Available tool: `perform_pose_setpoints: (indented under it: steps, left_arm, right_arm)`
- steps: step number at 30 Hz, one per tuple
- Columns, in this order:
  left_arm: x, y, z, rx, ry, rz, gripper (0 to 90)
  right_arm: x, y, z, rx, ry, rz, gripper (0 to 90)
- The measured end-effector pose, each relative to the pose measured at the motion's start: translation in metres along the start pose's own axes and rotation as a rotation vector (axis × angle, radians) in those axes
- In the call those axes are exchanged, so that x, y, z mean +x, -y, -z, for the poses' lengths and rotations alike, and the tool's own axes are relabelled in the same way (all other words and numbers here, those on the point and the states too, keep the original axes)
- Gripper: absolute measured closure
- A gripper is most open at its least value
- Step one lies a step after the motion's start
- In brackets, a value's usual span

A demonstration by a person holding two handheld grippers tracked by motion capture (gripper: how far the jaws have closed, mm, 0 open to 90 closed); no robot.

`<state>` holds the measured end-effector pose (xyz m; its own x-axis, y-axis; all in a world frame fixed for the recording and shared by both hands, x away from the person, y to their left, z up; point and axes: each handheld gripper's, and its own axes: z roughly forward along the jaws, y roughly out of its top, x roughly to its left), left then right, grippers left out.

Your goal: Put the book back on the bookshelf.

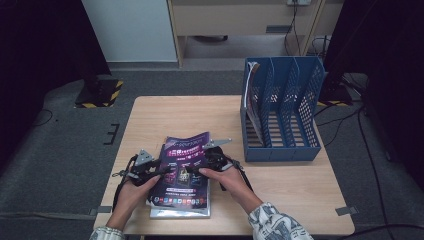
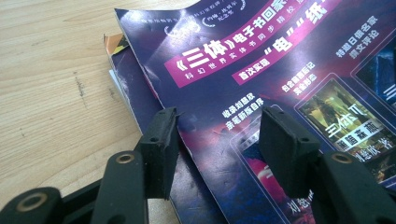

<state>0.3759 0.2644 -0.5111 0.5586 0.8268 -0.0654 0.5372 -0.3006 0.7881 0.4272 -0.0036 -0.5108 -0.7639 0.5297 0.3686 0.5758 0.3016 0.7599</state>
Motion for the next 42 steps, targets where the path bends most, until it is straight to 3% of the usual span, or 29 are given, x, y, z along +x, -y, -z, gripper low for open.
perform_pose_setpoints:
  steps: [8, 19, 33, 36, 37, 42]
  left_arm:
    - [0.0, 0.0, 0.0, 0.0, -0.002, -0.002, 47.4]
    - [0.0, 0.0, 0.0, 0.003, 0.0, 0.003, 47.3]
    - [0.0, -0.001, 0.0, 0.001, -0.002, 0.004, 47.0]
    - [0.0, 0.0, 0.0, 0.0, -0.001, 0.007, 46.9]
    - [-0.001, -0.001, 0.0, 0.002, -0.002, 0.005, 46.6]
    - [-0.001, -0.001, 0.0, 0.005, -0.004, 0.002, 46.2]
  right_arm:
    - [0.007, -0.006, 0.002, -0.007, 0.009, 0.035, 19.6]
    - [0.01, -0.01, 0.0, -0.007, 0.008, 0.049, 19.5]
    - [0.01, -0.012, -0.013, 0.008, -0.02, 0.008, 17.4]
    - [0.01, -0.012, -0.014, 0.013, -0.01, 0.008, 20.7]
    - [0.01, -0.012, -0.014, 0.017, 0.006, 0.007, 28.5]
    - [0.012, -0.013, -0.011, 0.0, 0.026, 0.011, 41.0]
